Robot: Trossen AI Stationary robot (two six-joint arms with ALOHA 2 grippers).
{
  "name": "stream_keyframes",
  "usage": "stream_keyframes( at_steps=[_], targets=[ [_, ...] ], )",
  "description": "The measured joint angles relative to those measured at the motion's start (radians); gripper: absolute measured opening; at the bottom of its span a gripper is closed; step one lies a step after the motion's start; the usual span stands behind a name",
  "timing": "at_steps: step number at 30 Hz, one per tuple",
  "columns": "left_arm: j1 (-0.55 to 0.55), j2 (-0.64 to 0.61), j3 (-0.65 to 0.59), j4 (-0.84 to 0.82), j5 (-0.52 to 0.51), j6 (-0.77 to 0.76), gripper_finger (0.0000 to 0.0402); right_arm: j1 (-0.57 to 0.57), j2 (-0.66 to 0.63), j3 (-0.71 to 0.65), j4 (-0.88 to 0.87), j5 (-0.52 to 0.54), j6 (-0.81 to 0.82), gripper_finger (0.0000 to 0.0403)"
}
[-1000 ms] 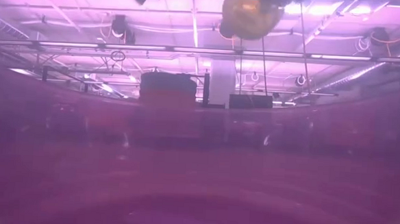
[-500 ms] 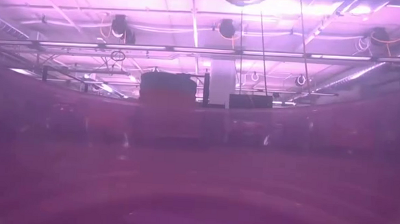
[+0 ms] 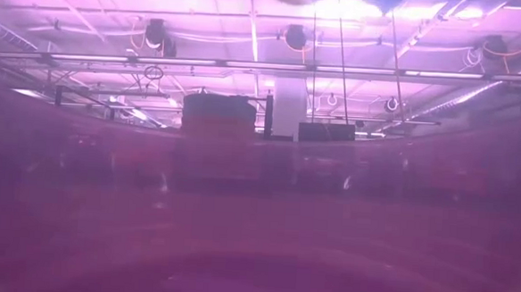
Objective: Place and stack bowls onto a shelf
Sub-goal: Stack the green bowl on the orange bowl on the shelf
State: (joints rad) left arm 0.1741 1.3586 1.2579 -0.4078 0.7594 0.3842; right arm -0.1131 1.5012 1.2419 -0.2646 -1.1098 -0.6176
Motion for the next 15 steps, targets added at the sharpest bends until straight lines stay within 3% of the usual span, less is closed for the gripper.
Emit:
stream_keyframes(
  at_steps=[4,15],
  targets=[
    [-0.001,0.037,0.000,-0.015,0.052,-0.004,0.0062,-0.017,0.028,0.000,0.041,-0.048,0.011,0.0000],
    [-0.006,0.075,0.000,0.008,0.058,0.067,0.0062,-0.024,0.031,0.000,0.065,-0.101,0.034,0.0000]
  ],
)
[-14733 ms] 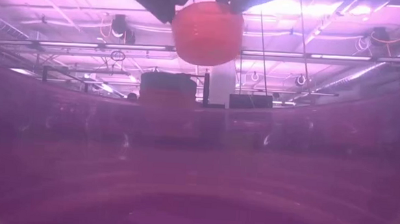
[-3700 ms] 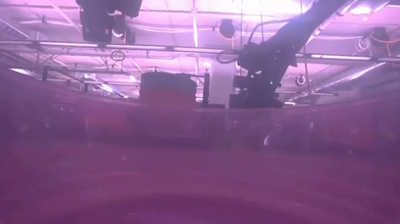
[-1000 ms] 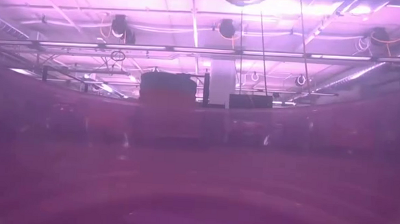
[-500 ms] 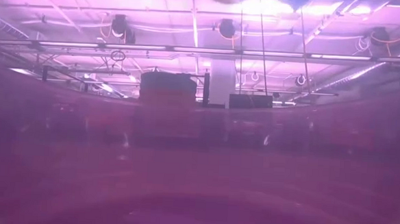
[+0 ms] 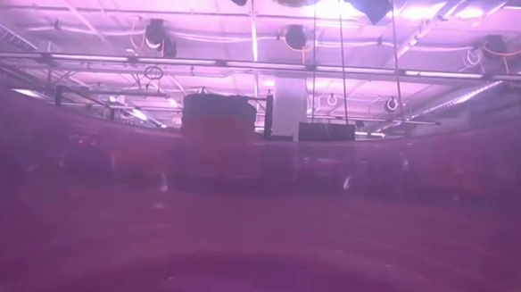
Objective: Place and stack bowls onto a shelf
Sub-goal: Stack the green bowl on the orange bowl on the shelf
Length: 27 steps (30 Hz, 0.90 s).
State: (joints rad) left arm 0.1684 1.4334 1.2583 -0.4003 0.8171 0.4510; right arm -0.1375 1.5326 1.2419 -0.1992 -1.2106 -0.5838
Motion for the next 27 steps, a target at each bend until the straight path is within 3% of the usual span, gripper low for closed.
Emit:
stream_keyframes(
  at_steps=[8,18,27],
  targets=[
    [0.012,0.005,0.000,0.010,-0.006,0.061,0.0062,0.000,0.000,0.000,0.002,-0.001,-0.005,0.0000],
    [0.087,-0.013,0.000,0.014,-0.019,0.018,0.0062,0.000,0.000,0.000,0.003,0.004,-0.005,0.0000],
    [0.055,-0.015,0.000,0.006,0.007,0.025,0.0062,-0.001,0.000,0.000,0.001,0.004,-0.005,0.0000]
  ],
)
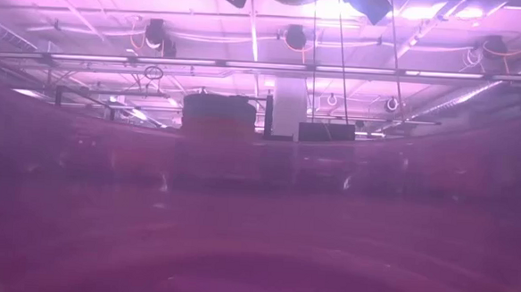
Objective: Place and stack bowls onto a shelf
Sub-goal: Stack the green bowl on the orange bowl on the shelf
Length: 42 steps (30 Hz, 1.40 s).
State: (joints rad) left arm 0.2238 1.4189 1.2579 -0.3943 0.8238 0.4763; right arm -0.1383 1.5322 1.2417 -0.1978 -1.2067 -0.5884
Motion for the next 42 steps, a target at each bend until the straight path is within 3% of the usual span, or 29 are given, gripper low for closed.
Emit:
stream_keyframes(
  at_steps=[24,42],
  targets=[
    [-0.050,0.030,0.000,0.083,0.004,0.056,0.0062,0.000,-0.001,0.000,-0.001,-0.004,0.000,0.0000],
    [-0.061,0.088,0.000,0.099,0.162,-0.004,0.0062,-0.016,0.000,0.000,-0.006,-0.018,0.000,0.0000]
  ],
)
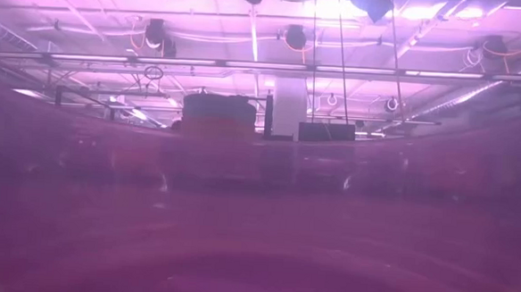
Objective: Place and stack bowls onto a shelf
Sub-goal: Stack the green bowl on the orange bowl on the shelf
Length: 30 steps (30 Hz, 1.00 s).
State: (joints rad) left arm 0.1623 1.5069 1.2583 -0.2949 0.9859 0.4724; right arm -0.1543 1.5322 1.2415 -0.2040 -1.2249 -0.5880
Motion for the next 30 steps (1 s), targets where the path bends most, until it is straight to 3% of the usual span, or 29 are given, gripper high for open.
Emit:
stream_keyframes(
  at_steps=[6,11,19,30],
  targets=[
    [0.000,-0.001,0.000,0.001,0.018,0.021,0.0011,-0.001,0.000,0.000,0.005,-0.010,-0.003,0.0000],
    [-0.001,-0.001,0.000,0.001,0.020,0.012,0.0006,-0.002,0.000,0.000,0.005,-0.010,0.009,0.0000],
    [0.014,-0.001,0.000,0.004,0.043,-0.043,0.0003,-0.015,-0.006,0.000,0.037,-0.015,0.161,0.0004],
    [0.034,-0.002,0.000,0.006,0.106,-0.115,0.0001,-0.021,-0.006,0.000,0.129,-0.002,0.407,0.0076]
  ],
)
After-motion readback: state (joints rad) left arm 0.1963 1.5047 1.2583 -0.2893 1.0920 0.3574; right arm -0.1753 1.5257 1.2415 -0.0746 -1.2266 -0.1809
